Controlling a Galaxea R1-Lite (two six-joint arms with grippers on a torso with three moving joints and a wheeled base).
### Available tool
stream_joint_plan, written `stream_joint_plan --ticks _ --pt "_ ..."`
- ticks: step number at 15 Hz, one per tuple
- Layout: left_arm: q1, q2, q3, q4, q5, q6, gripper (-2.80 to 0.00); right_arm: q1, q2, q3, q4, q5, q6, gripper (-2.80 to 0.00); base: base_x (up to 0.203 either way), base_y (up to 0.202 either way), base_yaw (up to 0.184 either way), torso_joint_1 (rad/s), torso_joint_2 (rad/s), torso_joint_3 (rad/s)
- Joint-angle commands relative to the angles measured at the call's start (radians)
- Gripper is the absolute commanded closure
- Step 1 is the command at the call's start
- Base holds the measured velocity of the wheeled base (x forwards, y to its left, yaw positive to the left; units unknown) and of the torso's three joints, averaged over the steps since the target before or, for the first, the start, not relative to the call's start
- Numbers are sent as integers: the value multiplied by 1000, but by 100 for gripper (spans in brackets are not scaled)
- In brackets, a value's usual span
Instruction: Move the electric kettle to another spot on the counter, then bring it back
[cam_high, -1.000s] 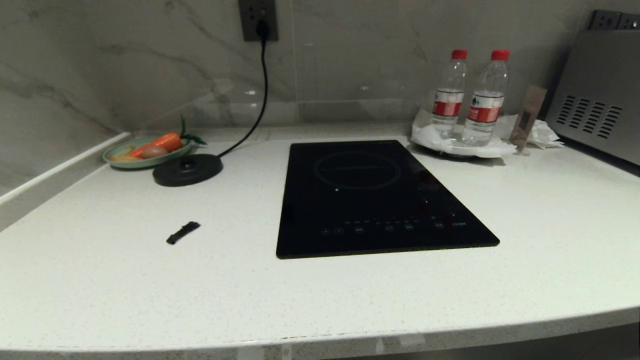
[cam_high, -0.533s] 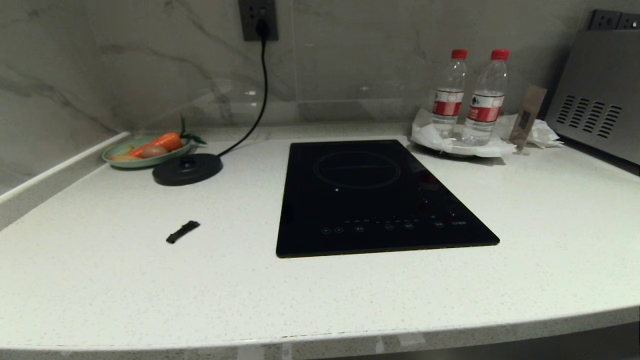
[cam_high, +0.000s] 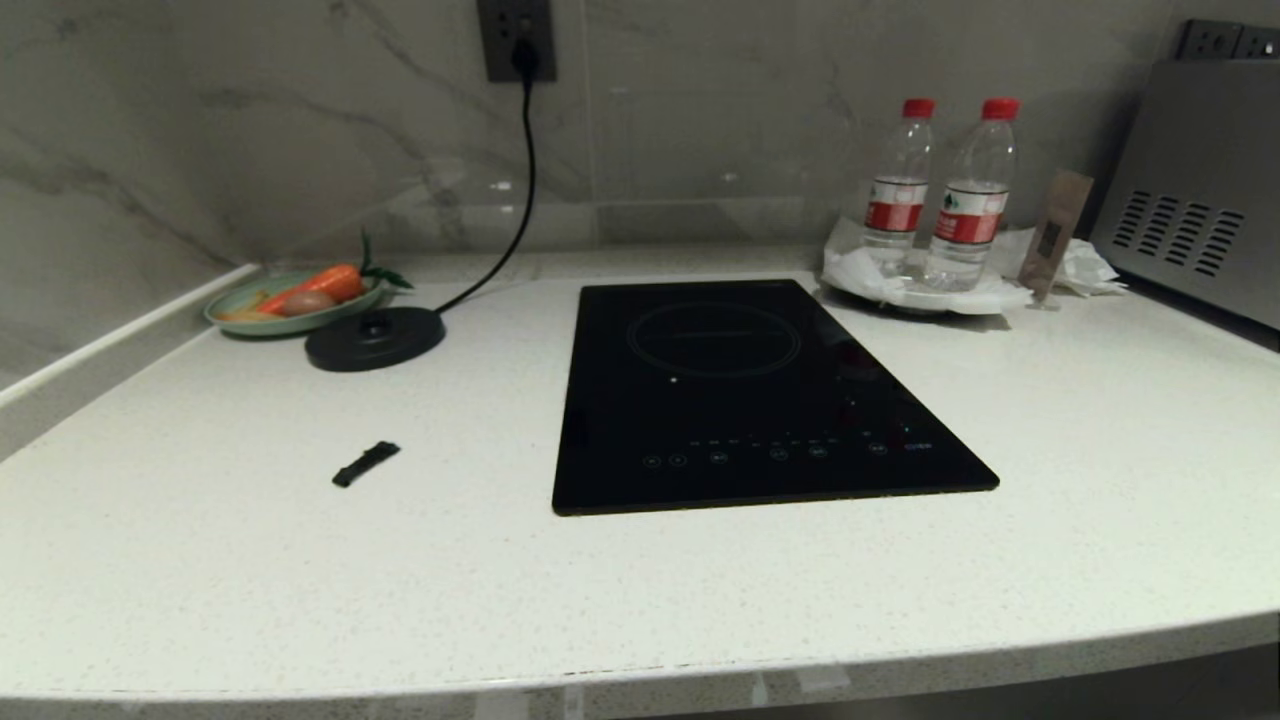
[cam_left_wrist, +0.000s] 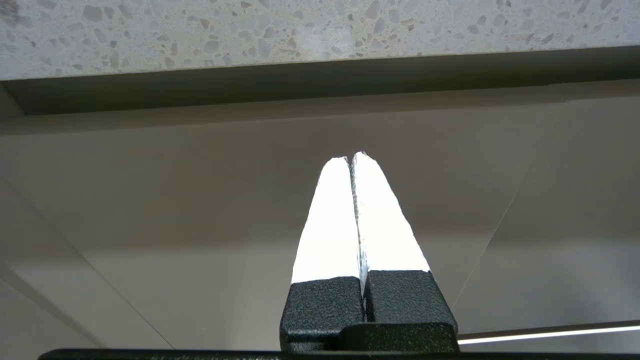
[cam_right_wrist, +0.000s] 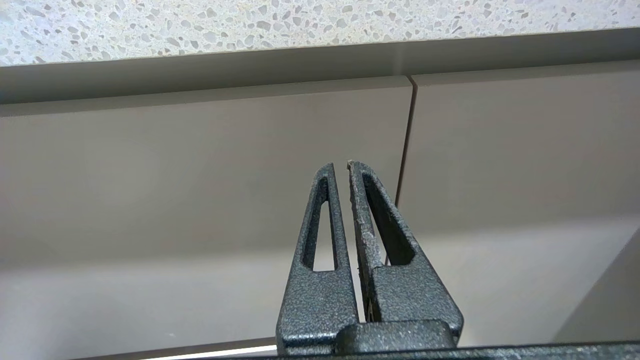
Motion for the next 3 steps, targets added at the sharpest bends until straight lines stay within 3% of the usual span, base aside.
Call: stream_joint_plan --ticks 1,3 --pt "0 2 0 1 1 -6 0 0 0 0 0 0 0 0 0 0 0 0 0 0" --pt "0 2 0 1 3 -10 0 0 0 0 0 0 0 0 0 0 0 0 0 0"
